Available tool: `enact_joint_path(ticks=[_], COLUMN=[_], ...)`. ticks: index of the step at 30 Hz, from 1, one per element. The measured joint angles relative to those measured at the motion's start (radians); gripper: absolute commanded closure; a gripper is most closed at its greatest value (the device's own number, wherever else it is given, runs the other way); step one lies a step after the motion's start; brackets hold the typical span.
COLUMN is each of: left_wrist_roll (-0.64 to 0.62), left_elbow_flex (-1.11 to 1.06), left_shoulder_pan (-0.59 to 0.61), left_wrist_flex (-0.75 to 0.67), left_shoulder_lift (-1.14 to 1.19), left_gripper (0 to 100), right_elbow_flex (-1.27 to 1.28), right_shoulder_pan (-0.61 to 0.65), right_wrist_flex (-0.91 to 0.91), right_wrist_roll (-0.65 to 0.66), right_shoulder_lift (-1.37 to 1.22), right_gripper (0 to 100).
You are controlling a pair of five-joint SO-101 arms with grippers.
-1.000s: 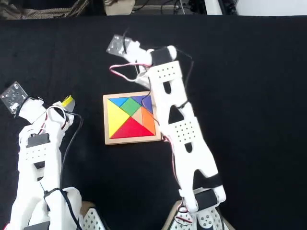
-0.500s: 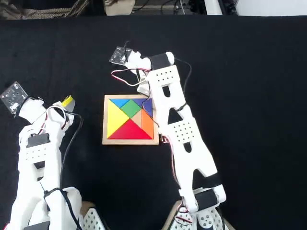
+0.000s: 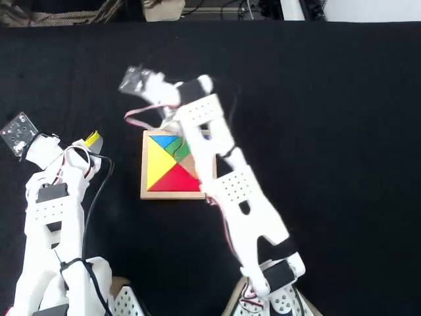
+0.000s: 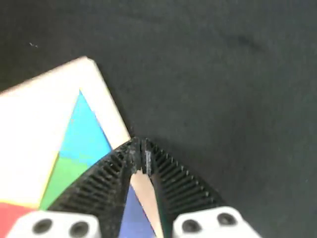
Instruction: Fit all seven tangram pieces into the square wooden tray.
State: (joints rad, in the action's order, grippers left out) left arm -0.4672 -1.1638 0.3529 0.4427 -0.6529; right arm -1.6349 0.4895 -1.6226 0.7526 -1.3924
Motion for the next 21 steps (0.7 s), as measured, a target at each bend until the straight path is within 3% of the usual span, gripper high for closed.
enact_joint_path(ticks=[7,16,21], left_wrist_roll=[0.000,0.000,0.000], left_elbow_flex=[0.000,0.000,0.000], left_shoulder_pan=[0.000,0.000,0.000], left_wrist_flex=[0.000,0.000,0.000], left_shoulder_lift=[0.000,0.000,0.000], left_gripper=[71,71,71], right_elbow_flex=[0.000,-0.002,0.000], right_shoulder_pan=[0.008,0.044,0.046], right_wrist_flex=[0.041,-0.048,-0.103], right_wrist_roll=[0.000,-0.002,-0.048], right_shoulder_lift=[-0.023,0.008,0.196], right_gripper=[98.8,98.8,98.8])
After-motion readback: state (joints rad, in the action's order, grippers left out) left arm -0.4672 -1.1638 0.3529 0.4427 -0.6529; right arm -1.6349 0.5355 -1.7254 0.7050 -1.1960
